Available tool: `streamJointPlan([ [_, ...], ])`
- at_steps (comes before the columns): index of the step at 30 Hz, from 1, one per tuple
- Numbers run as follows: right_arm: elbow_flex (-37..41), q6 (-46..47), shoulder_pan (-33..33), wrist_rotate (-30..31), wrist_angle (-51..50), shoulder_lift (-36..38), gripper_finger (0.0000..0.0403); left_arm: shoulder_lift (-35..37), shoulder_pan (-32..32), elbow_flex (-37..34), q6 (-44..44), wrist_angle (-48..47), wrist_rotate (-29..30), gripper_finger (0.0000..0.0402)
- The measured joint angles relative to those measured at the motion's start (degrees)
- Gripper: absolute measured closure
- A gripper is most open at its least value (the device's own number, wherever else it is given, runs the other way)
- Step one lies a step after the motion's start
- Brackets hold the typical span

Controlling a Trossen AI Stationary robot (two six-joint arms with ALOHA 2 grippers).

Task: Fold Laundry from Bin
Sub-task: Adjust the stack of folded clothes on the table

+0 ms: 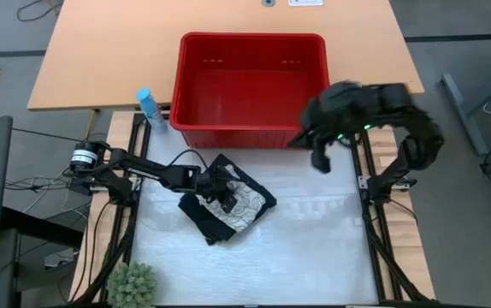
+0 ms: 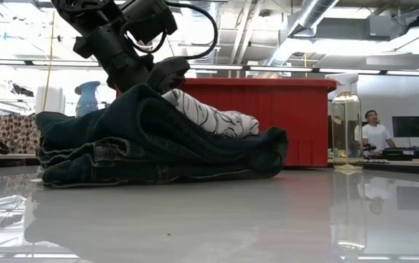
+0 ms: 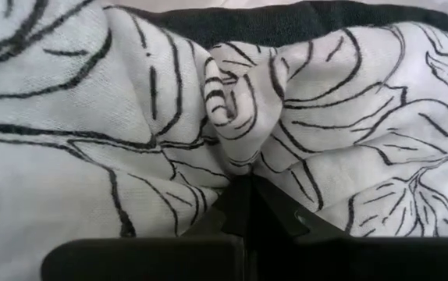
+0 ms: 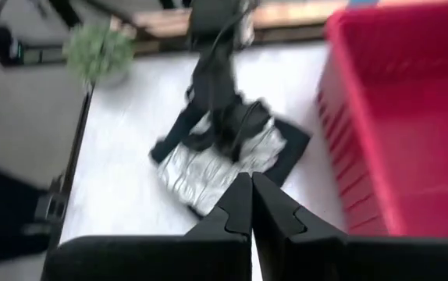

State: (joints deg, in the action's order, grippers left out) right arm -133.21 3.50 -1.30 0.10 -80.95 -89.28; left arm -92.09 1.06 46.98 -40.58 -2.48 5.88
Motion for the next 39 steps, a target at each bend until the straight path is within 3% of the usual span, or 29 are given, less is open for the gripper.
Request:
streamJointPlan([
  [11, 0.0, 1.6, 11.5, -1.7, -6.6, -10.8, 0.0379, 0.0, 0.7, 0.0, -1.5, 0.9, -0.8, 0.0401],
  [20, 0.0, 14.5, 18.3, -5.0, -8.8, -14.6, 0.0378, 0.0, 1.5, 0.1, -4.0, 1.2, -1.1, 0.0401],
  [29, 0.0, 42.3, 30.9, 12.3, -8.7, -14.7, 0.0385, 1.4, 1.8, 0.5, 2.6, 5.1, -5.8, 0.0401],
  [34, 1.2, 54.8, 38.0, 17.6, -8.6, -15.1, 0.0385, 2.9, 1.8, 3.7, 6.2, 4.4, -10.2, 0.0401],
  [39, 7.3, 62.3, 42.7, 22.5, -5.9, -15.1, 0.0384, 3.7, 1.8, 9.4, 6.0, 0.1, -9.8, 0.0401],
])
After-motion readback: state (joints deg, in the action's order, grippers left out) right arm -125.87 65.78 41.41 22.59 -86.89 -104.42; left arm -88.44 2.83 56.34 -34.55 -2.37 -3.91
